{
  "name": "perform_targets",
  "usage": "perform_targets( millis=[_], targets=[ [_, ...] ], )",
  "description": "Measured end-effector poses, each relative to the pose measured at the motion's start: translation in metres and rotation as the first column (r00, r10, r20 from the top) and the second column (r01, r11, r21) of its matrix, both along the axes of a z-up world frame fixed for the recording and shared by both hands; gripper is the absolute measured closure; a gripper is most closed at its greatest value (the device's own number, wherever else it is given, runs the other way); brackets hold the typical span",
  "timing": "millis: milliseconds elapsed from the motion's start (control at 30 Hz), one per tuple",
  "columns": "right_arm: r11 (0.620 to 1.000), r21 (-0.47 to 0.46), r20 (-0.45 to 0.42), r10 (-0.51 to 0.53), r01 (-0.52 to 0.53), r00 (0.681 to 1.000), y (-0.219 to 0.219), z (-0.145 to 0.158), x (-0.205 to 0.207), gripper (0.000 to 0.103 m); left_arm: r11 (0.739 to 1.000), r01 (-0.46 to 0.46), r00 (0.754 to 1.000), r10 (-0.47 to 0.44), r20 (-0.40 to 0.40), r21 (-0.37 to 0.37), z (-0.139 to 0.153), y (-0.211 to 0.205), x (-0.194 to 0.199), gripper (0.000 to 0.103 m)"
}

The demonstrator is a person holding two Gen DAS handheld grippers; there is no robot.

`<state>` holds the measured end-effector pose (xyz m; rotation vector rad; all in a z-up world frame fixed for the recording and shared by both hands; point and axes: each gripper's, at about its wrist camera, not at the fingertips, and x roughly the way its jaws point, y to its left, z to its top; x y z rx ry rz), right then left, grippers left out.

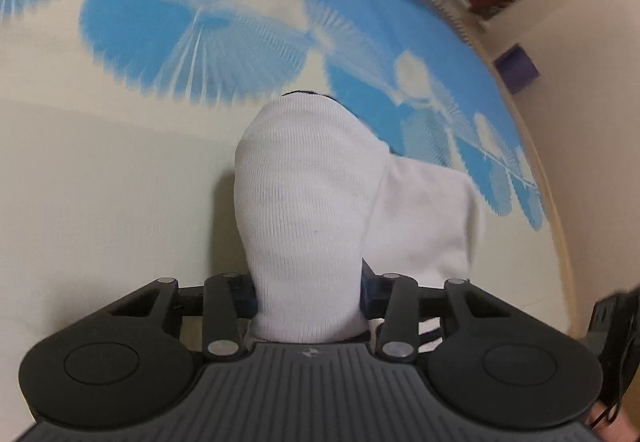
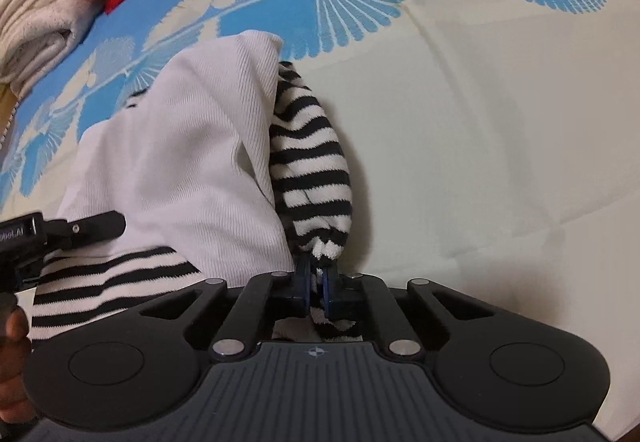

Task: Fold small clothes

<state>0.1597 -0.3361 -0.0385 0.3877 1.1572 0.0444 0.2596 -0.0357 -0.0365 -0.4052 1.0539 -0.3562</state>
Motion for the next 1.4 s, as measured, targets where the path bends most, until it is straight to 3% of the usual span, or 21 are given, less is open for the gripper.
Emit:
perform_targets(
  millis=[133, 400, 500, 600, 667, 767, 867, 933, 967, 1033, 1200, 1267, 1333, 1367, 1400],
  targets=[
    [0.998, 0.056, 0.059, 0.0, -0.003, 0.998, 0.016, 0.009, 0.011, 0.099, 0.996, -0.025, 0.995, 0.017, 0.099, 0.084, 0.026, 0.017, 0.002, 0.057],
    [0.993, 0.107, 0.161, 0.029, -0.047, 0.986, 0.076, 0.023, 0.047, 0.1, 0.981, -0.094, 0.992, 0.078, 0.096, 0.172, 0.037, 0.078, 0.02, 0.042],
    [0.996, 0.07, 0.144, 0.043, -0.054, 0.989, 0.091, 0.021, 0.057, 0.1, 0.971, -0.087, 0.993, 0.067, 0.098, 0.222, 0.041, 0.092, 0.019, 0.04],
    [0.999, 0.025, 0.103, 0.024, -0.027, 0.994, 0.093, 0.016, 0.062, 0.1, 0.955, -0.086, 0.983, 0.035, 0.181, 0.283, 0.053, 0.1, 0.008, 0.033],
    [1.0, 0.009, 0.083, 0.007, -0.007, 0.997, 0.092, 0.015, 0.064, 0.1, 0.955, -0.077, 0.979, 0.018, 0.203, 0.286, 0.06, 0.103, 0.0, 0.032],
    [1.0, -0.004, 0.072, 0.0, 0.0, 0.997, 0.095, 0.014, 0.062, 0.1, 0.961, -0.024, 0.981, -0.03, 0.192, 0.275, 0.062, 0.104, -0.014, 0.032],
    [1.0, -0.019, 0.074, 0.006, -0.005, 0.997, 0.099, 0.015, 0.056, 0.098, 0.965, 0.057, 0.987, -0.092, 0.128, 0.256, 0.054, 0.095, -0.023, 0.032],
    [1.0, -0.007, 0.071, -0.025, 0.025, 0.997, 0.096, 0.016, 0.051, 0.09, 0.96, 0.101, 0.991, -0.121, 0.061, 0.262, 0.039, 0.089, -0.026, 0.032],
    [0.999, 0.004, 0.072, -0.046, 0.046, 0.996, 0.093, 0.017, 0.048, 0.083, 0.945, 0.111, 0.991, -0.129, 0.038, 0.306, 0.03, 0.085, -0.028, 0.027],
    [0.996, 0.047, 0.097, -0.086, 0.082, 0.992, 0.085, 0.023, 0.04, 0.056, 0.919, 0.112, 0.991, -0.134, 0.032, 0.377, 0.019, 0.08, -0.032, 0.023],
    [0.994, 0.105, 0.132, -0.019, 0.005, 0.991, 0.085, 0.032, 0.025, 0.05, 0.96, 0.015, 0.999, -0.026, 0.036, 0.281, 0.033, 0.091, -0.041, 0.023],
    [0.997, 0.059, 0.101, 0.045, -0.051, 0.994, 0.092, 0.028, 0.024, 0.05, 0.962, 0.01, 0.999, -0.019, 0.032, 0.271, 0.036, 0.089, -0.044, 0.023],
    [0.994, -0.007, 0.056, 0.109, -0.109, 0.992, 0.101, 0.02, 0.024, 0.055, 0.947, 0.032, 0.999, -0.039, 0.015, 0.319, 0.031, 0.083, -0.047, 0.022],
    [0.99, -0.033, 0.039, 0.135, -0.134, 0.99, 0.104, 0.016, 0.023, 0.063, 0.939, 0.04, 0.999, -0.049, 0.015, 0.342, 0.03, 0.081, -0.048, 0.022],
    [0.986, -0.054, 0.03, 0.159, -0.157, 0.987, 0.106, 0.014, 0.023, 0.086, 0.939, 0.034, 0.999, -0.044, 0.021, 0.343, 0.03, 0.08, -0.049, 0.022]
  ],
)
